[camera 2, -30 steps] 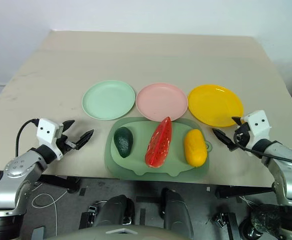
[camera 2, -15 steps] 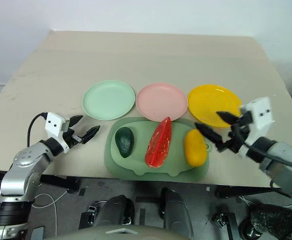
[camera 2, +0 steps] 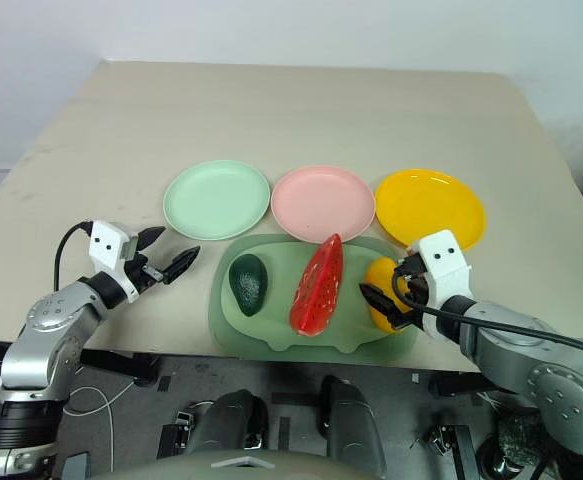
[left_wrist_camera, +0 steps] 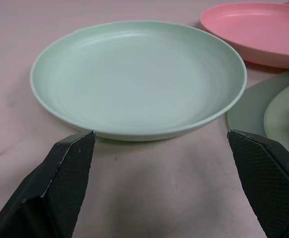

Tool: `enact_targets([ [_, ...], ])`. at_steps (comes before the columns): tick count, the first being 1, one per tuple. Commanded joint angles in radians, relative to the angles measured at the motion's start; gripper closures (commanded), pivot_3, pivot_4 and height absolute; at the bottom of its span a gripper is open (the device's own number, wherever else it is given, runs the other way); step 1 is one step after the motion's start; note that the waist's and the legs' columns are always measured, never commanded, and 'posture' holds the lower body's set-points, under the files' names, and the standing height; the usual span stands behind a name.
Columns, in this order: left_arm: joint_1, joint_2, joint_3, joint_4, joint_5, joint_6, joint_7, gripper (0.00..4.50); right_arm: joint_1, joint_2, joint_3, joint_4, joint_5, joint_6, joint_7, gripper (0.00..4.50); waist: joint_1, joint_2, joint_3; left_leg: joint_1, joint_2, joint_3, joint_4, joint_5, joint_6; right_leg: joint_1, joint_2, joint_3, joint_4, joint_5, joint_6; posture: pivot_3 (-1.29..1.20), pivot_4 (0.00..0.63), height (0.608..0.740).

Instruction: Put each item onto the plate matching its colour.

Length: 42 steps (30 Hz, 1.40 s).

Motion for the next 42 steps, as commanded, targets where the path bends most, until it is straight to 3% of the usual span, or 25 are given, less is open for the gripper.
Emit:
enact_targets([
  [1, 0.007, 0.004, 0.022, -0.05, -0.011, -0.004, 0.009, 0.04, -0.014, -0.018, 0.063, 0.007, -0.088, -0.007, -0.006, 0.0, -0.001, 0.0, 0.0, 0.0, 0.0, 0.0, 0.0, 0.0, 0.0, 0.0, 0.0, 0.0, 0.0, 0.0, 0.0, 0.0, 0.15, 0.74],
  [7, 0.016, 0.006, 0.028, -0.07, -0.016, 0.001, 0.022, 0.04, -0.03, -0.016, 0.122, 0.042, -0.186, -0.016, 0.025, 0.0, -0.001, 0.0, 0.0, 0.0, 0.0, 0.0, 0.0, 0.0, 0.0, 0.0, 0.0, 0.0, 0.0, 0.0, 0.0, 0.0, 0.15, 0.74],
  [13, 0.024, 0.015, 0.041, -0.076, -0.021, 0.003, 0.026, 0.0, -0.084, -0.036, 0.087, 0.042, -0.209, -0.033, 0.098, 1.41, -0.001, 0.0, 0.0, 0.0, 0.0, 0.0, 0.0, 0.0, 0.0, -0.001, 0.0, 0.0, 0.0, 0.0, 0.0, 0.0, 0.15, 0.74],
  [18, 0.017, 0.013, 0.043, -0.084, -0.021, 0.01, 0.034, 0.0, -0.258, -0.078, 0.058, 0.185, -0.288, -0.087, 0.151, 1.41, -0.002, 0.0, 0.0, 0.0, 0.0, 0.0, 0.0, 0.0, 0.0, -0.001, 0.0, 0.0, 0.0, 0.0, 0.0, 0.0, 0.15, 0.74],
  [22, 0.011, 0.007, 0.037, -0.112, -0.027, 0.029, 0.043, 0.0, -0.416, -0.106, 0.199, 0.474, -0.5, -0.237, 0.2, 1.41, -0.001, 0.0, 0.0, -0.001, -0.001, 0.001, 0.0, 0.0, 0.0, -0.001, 0.0, 0.0, 0.0, 0.0, 0.0, 0.0, 0.15, 0.74],
  [29, 0.019, 0.006, 0.031, -0.178, -0.03, 0.062, 0.066, 0.0, -0.617, -0.039, 0.366, 0.974, -0.773, -0.522, 0.32, 1.41, -0.004, 0.0, 0.0, -0.001, -0.002, 0.002, 0.0, 0.0, 0.0, -0.002, 0.0, 0.0, 0.0, 0.0, 0.0, 0.0, 0.15, 0.74],
  [30, 0.022, 0.006, 0.032, -0.183, -0.032, 0.064, 0.067, 0.0, -0.628, -0.036, 0.377, 1.004, -0.796, -0.547, 0.339, 0.65, -0.003, 0.0, 0.0, -0.001, -0.002, 0.002, 0.0, 0.0, 0.0, -0.002, 0.0, 0.0, 0.0, 0.0, 0.0, 0.0, 0.15, 0.74],
  [32, 0.04, -0.002, 0.041, -0.211, -0.04, 0.073, 0.081, 0.0, -0.645, -0.033, 0.383, 1.036, -0.838, -0.588, 0.356, 0.03, -0.003, 0.0, 0.0, -0.001, -0.002, 0.001, -0.001, 0.0, 0.0, -0.002, 0.0, 0.0, 0.0, 0.0, 0.0, 0.0, 0.15, 0.74],
  [37, 0.079, -0.005, 0.05, -0.24, -0.042, 0.076, 0.092, 0.0, -0.606, -0.054, 0.318, 0.901, -0.868, -0.634, 0.393, 0.03, -0.003, 0.0, 0.0, -0.001, 0.0, 0.001, 0.0, 0.0, 0.0, -0.002, 0.0, 0.0, 0.0, 0.0, 0.0, 0.0, 0.15, 0.74],
  [42, 0.084, 0.001, 0.059, -0.237, -0.045, 0.079, 0.089, 0.0, -0.538, -0.068, 0.146, 0.653, -0.722, -0.468, 0.472, 0.03, 0.0, 0.001, 0.0, -0.002, 0.0, 0.001, 0.0, 0.0, 0.0, -0.002, 0.0, -0.001, 0.0, 0.0, 0.0, 0.0, 0.15, 0.74],
])
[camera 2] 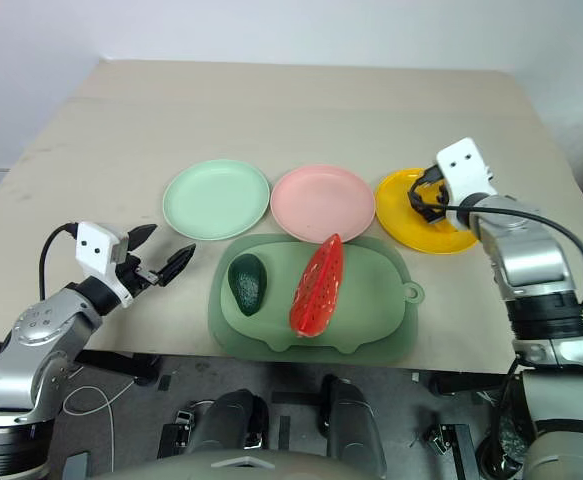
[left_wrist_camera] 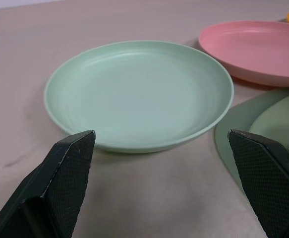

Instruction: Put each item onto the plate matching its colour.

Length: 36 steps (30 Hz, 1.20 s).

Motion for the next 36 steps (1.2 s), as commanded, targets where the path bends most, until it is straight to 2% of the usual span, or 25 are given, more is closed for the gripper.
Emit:
enact_targets([
  [1, -0.004, 0.011, 0.021, -0.026, -0.014, -0.008, -0.008, 0.0, 0.033, -0.015, -0.174, -0.241, 0.197, 0.21, 0.066, 0.03, 0.0, 0.0, 0.0, 0.0, 0.0, 0.0, 0.0, 0.0, 0.0, 0.0, 0.0, 0.0, 0.0, 0.0, 0.0, 0.0, 0.15, 0.74],
  [4, -0.019, 0.018, 0.012, 0.001, -0.012, -0.014, -0.026, 0.0, 0.091, 0.016, -0.247, -0.484, 0.435, 0.464, 0.098, 0.03, -0.002, 0.0, 0.0, 0.0, 0.001, -0.001, 0.0, 0.0, 0.0, 0.0, 0.0, 0.0, 0.0, 0.0, 0.0, 0.0, 0.15, 0.74],
  [7, -0.046, 0.018, -0.002, 0.025, -0.01, -0.018, -0.039, 0.0, 0.109, 0.103, -0.262, -0.622, 0.572, 0.646, 0.026, 0.03, -0.006, 0.0, 0.0, 0.001, 0.002, 0.0, 0.0, 0.0, 0.0, 0.001, 0.001, 0.0, 0.0, 0.0, -0.001, 0.0, 0.15, 0.74],
  [10, -0.065, 0.015, -0.014, 0.041, -0.005, -0.023, -0.048, 0.0, 0.091, 0.218, -0.267, -0.674, 0.619, 0.788, -0.074, 0.03, -0.004, 0.0, 0.0, 0.001, 0.001, 0.0, 0.0, 0.0, 0.0, 0.0, 0.001, 0.0, 0.001, 0.0, -0.001, 0.0, 0.15, 0.74],
  [14, -0.072, 0.012, -0.019, 0.053, -0.003, -0.027, -0.054, 0.0, 0.072, 0.377, -0.23, -0.714, 0.599, 0.932, -0.188, 0.03, -0.003, 0.0, 0.0, 0.0, 0.001, 0.0, 0.0, 0.0, 0.0, 0.0, 0.0, 0.0, 0.001, 0.0, -0.001, 0.0, 0.15, 0.74],
  [16, -0.067, 0.012, -0.019, 0.053, -0.002, -0.03, -0.056, 0.0, 0.075, 0.404, -0.196, -0.72, 0.604, 0.96, -0.217, 0.03, -0.003, 0.0, 0.0, 0.0, 0.001, 0.0, 0.0, 0.0, 0.0, -0.001, 0.0, 0.0, 0.001, 0.0, -0.001, 0.0, 0.15, 0.74],
  [21, -0.046, 0.01, -0.01, 0.038, -0.003, -0.028, -0.049, 0.0, 0.099, 0.289, -0.055, -0.741, 0.539, 0.955, -0.224, 0.03, -0.003, 0.0, 0.0, 0.0, 0.0, 0.0, 0.0, 0.0, 0.0, -0.001, 0.0, 0.0, 0.001, 0.0, -0.001, 0.0, 0.15, 0.74],
  [25, -0.02, 0.012, 0.003, 0.019, -0.006, -0.027, -0.041, 0.0, 0.118, 0.218, -0.006, -0.738, 0.515, 0.919, -0.19, 0.03, -0.004, 0.0, 0.0, 0.0, 0.0, 0.0, 0.0, 0.0, 0.0, 0.0, 0.0, 0.0, 0.0, 0.0, -0.001, 0.0, 0.15, 0.74],
  [28, -0.007, 0.011, 0.004, 0.011, -0.006, -0.028, -0.035, 0.0, 0.123, 0.189, 0.014, -0.732, 0.508, 0.885, -0.161, 0.59, -0.003, 0.0, 0.0, 0.0, 0.0, 0.0, 0.0, 0.0, 0.0, 0.0, 0.0, 0.0, 0.0, 0.0, -0.001, 0.0, 0.15, 0.74],
  [33, -0.007, 0.009, 0.004, 0.01, -0.006, -0.029, -0.024, 0.0, 0.099, 0.17, 0.031, -0.711, 0.481, 0.811, -0.128, 2.13, -0.002, -0.001, -0.001, 0.0, 0.0, -0.001, 0.0, 0.0, 0.0, 0.001, 0.0, 0.0, 0.0, 0.0, -0.001, 0.0, 0.15, 0.74],
  [36, -0.011, 0.007, 0.001, 0.014, -0.004, -0.032, -0.02, 0.0, 0.054, 0.166, 0.015, -0.683, 0.467, 0.764, -0.104, 2.37, -0.004, -0.001, -0.001, 0.0, 0.0, -0.001, 0.0, 0.0, 0.0, 0.0, 0.0, 0.0, 0.0, 0.0, -0.001, 0.0, 0.15, 0.74],
])
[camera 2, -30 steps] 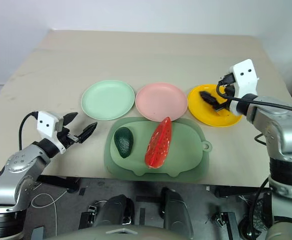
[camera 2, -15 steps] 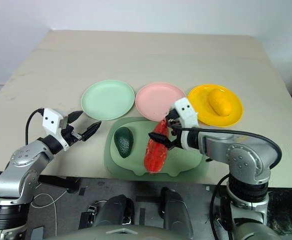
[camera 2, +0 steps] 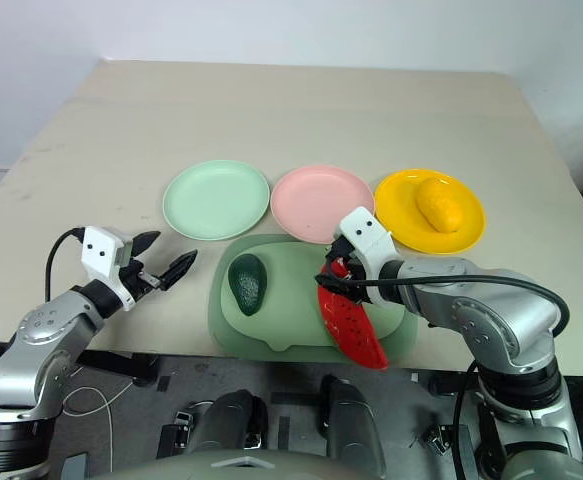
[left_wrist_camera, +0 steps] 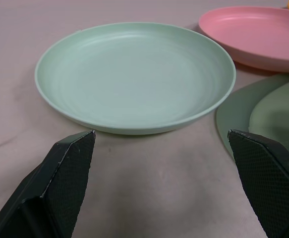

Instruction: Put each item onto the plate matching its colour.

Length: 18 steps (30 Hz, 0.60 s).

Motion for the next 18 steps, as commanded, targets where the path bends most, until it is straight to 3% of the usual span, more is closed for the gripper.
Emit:
enact_targets([
  [1, -0.007, -0.001, 0.017, -0.038, -0.002, -0.027, 0.005, 0.0, -0.063, -0.021, -0.026, 0.025, -0.033, -0.073, 0.028, 2.39, -0.001, 0.0, 0.0, 0.0, 0.0, 0.0, 0.0, 0.0, 0.0, 0.0, 0.0, 0.0, 0.0, 0.0, 0.0, 0.0, 0.15, 0.74],
  [7, -0.028, -0.011, 0.002, -0.024, 0.006, -0.035, 0.01, 0.0, -0.137, -0.007, -0.01, 0.118, -0.094, -0.169, 0.047, 2.44, -0.001, 0.0, 0.0, 0.0, 0.0, 0.0, 0.0, 0.0, 0.0, -0.001, 0.0, 0.0, 0.0, 0.0, 0.0, 0.0, 0.15, 0.74],
  [10, -0.04, -0.009, 0.003, -0.016, 0.005, -0.035, 0.008, 0.0, -0.243, 0.035, -0.026, 0.21, -0.123, -0.216, 0.038, 2.45, -0.002, 0.0, 0.0, 0.0, 0.0, 0.0, 0.0, 0.0, 0.0, -0.001, 0.0, 0.0, 0.0, 0.0, 0.0, 0.0, 0.15, 0.74],
  [18, -0.062, -0.003, -0.019, -0.031, -0.01, -0.011, -0.016, 0.0, -0.454, 0.103, 0.148, 0.683, -0.402, -0.599, 0.097, 2.45, -0.007, 0.001, 0.0, -0.001, -0.001, 0.001, -0.001, 0.0, 0.0, -0.001, 0.001, 0.0, 0.0, 0.0, 0.0, 0.0, 0.15, 0.74],
])
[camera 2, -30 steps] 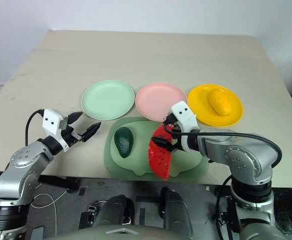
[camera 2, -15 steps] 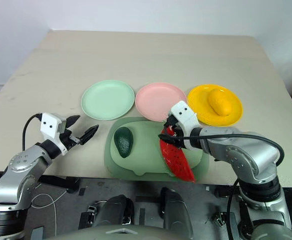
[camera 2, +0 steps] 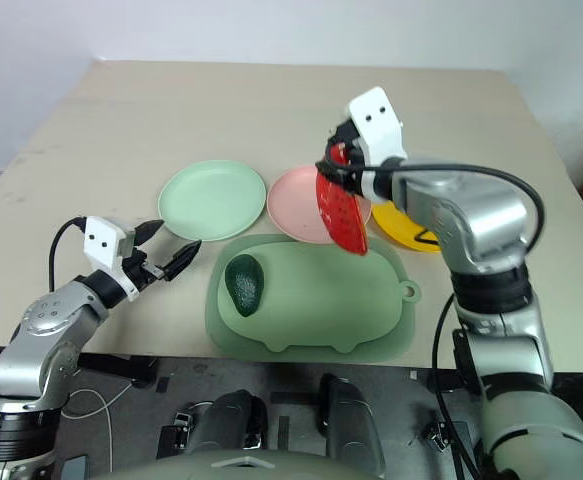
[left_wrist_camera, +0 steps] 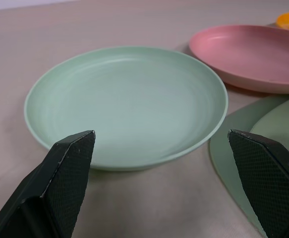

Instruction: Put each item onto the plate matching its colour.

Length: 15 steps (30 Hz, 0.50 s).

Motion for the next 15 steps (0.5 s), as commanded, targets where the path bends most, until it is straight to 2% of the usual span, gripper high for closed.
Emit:
enact_targets([
  [1, -0.007, 0.009, 0.002, -0.054, -0.026, 0.021, -0.009, 0.0, -0.045, 0.036, 0.06, 0.167, -0.101, -0.165, 0.048, 2.45, 0.001, 0.0, 0.0, 0.0, 0.0, 0.0, 0.0, 0.0, 0.0, 0.0, 0.0, 0.0, 0.0, 0.0, 0.0, 0.0, 0.15, 0.74],
  [7, 0.007, 0.024, -0.021, -0.166, -0.087, 0.13, -0.021, 0.0, -0.095, 0.101, 0.125, 0.444, -0.247, -0.419, 0.11, 2.45, -0.009, 0.0, 0.0, 0.0, 0.001, 0.0, 0.0, 0.0, 0.0, 0.0, -0.001, 0.0, 0.0, 0.0, 0.0, 0.0, 0.15, 0.74],
  [11, 0.018, 0.022, -0.019, -0.256, -0.141, 0.213, 0.005, 0.0, -0.098, 0.114, 0.108, 0.494, -0.305, -0.571, 0.123, 1.17, -0.016, 0.001, 0.001, 0.0, 0.001, -0.001, 0.0, 0.0, 0.0, 0.0, -0.001, 0.0, 0.0, 0.0, 0.0, 0.0, 0.15, 0.74],
  [14, 0.013, 0.024, -0.002, -0.325, -0.233, 0.3, 0.017, 0.0, -0.099, 0.119, 0.069, 0.454, -0.321, -0.662, 0.102, 0.11, -0.017, 0.001, 0.001, 0.0, 0.002, -0.001, 0.0, 0.0, 0.0, 0.0, -0.001, 0.0, 0.001, 0.0, 0.0, 0.0, 0.15, 0.74],
  [15, 0.006, 0.028, 0.0, -0.347, -0.257, 0.321, 0.022, 0.0, -0.101, 0.115, 0.058, 0.433, -0.323, -0.682, 0.101, 0.04, -0.017, 0.001, 0.001, 0.0, 0.002, -0.001, 0.0, 0.0, 0.0, 0.0, -0.001, 0.0, 0.001, 0.0, 0.0, 0.0, 0.15, 0.74],
])
